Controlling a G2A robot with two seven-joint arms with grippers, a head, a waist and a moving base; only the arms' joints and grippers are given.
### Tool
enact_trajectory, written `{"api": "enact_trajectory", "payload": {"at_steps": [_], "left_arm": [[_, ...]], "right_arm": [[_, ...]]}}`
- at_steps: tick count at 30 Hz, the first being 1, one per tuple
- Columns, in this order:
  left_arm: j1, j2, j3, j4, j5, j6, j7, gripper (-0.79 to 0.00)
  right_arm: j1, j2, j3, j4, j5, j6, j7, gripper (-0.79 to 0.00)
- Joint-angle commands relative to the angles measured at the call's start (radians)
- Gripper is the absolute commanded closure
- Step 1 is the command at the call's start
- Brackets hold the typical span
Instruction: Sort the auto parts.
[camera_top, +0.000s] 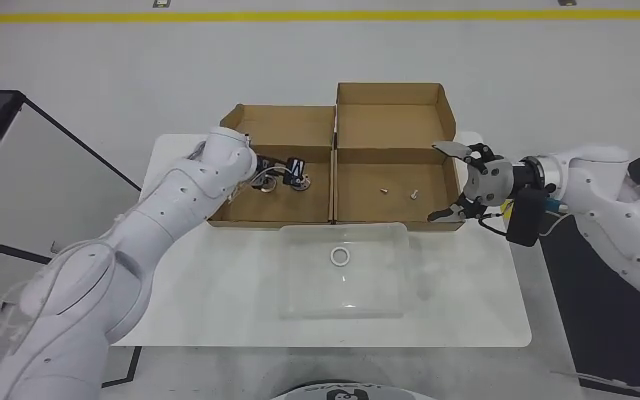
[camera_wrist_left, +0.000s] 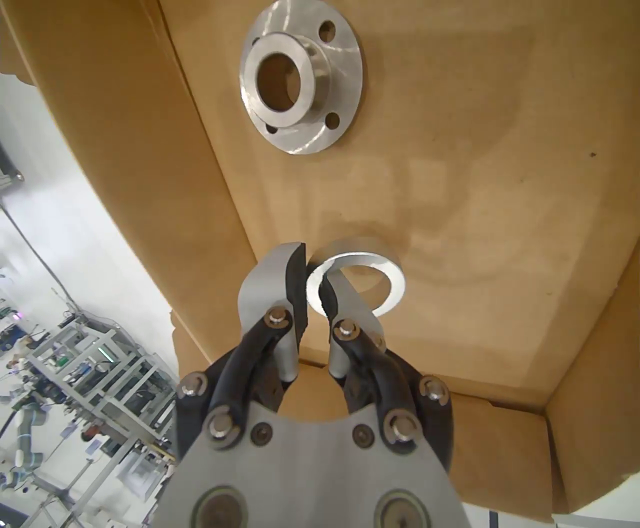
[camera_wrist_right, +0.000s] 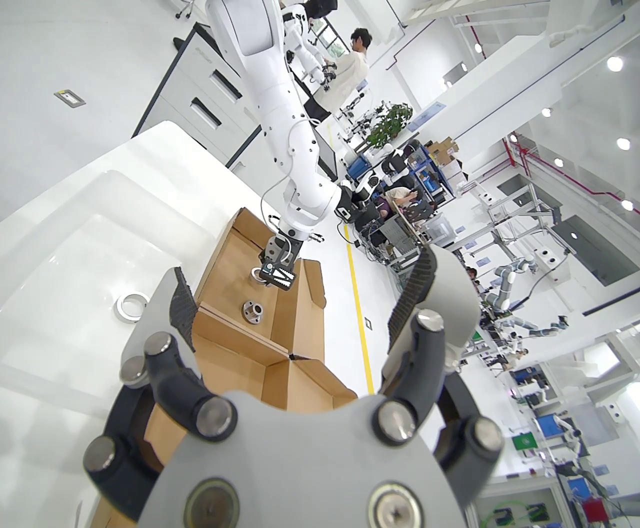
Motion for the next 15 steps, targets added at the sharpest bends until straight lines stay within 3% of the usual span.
{"api": "enact_trajectory", "payload": {"at_steps": [1,7,9,12,15], "left_arm": [[0.001,-0.005,0.003,0.012,0.008,0.0,0.005,0.0],[0.001,-0.021,0.009,0.053,0.026,0.003,0.025,-0.046],[0.001,-0.026,0.01,0.063,0.03,0.004,0.031,-0.105],[-0.002,-0.032,0.008,0.078,0.033,0.002,0.038,-0.274],[-0.01,-0.038,0.002,0.084,0.034,0.006,0.047,-0.576]], "right_arm": [[0.0,0.0,0.0,0.0,0.0,0.0,0.0,-0.785],[0.0,0.0,0.0,0.0,0.0,0.0,0.0,-0.785],[0.0,0.0,0.0,0.0,0.0,0.0,0.0,-0.785],[0.0,0.0,0.0,0.0,0.0,0.0,0.0,-0.785],[0.0,0.0,0.0,0.0,0.0,0.0,0.0,-0.785]]}}
